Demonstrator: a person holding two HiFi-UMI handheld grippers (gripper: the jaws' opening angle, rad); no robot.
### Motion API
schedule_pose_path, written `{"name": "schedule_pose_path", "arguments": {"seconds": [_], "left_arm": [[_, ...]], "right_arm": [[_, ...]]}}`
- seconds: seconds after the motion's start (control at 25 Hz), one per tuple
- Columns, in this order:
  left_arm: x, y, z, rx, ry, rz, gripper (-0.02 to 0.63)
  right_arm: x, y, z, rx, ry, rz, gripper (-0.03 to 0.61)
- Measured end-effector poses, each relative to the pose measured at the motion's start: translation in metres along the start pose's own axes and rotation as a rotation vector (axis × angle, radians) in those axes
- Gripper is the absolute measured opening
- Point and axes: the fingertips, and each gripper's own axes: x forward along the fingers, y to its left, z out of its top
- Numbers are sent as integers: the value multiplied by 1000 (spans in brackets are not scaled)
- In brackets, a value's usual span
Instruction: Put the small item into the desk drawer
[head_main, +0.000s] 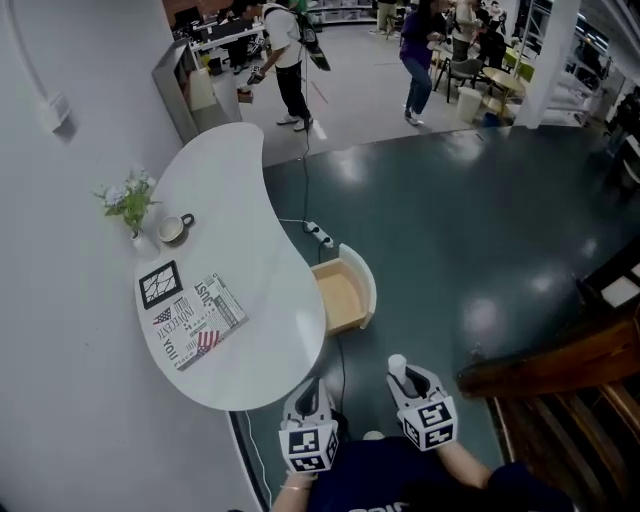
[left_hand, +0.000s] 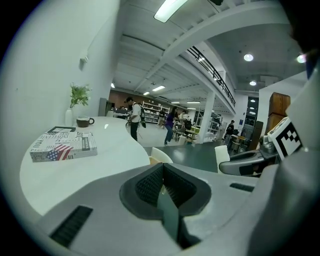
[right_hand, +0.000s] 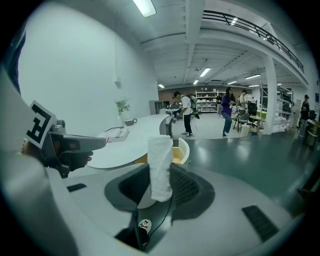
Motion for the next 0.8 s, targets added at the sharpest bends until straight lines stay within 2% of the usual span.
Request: {"name": "schedule_pose_path", "arguments": {"seconds": [0.36, 0.56, 0.8], "left_arm": [[61, 45, 38, 41, 18, -103, 5], [80, 61, 42, 74, 42, -170, 5], [90, 77, 52, 57, 46, -164, 5]], "right_arm": [[55, 2, 27, 41, 29, -84, 135], [77, 6, 41, 73, 22, -127, 137], [92, -1, 52, 72, 35, -138, 137]]}}
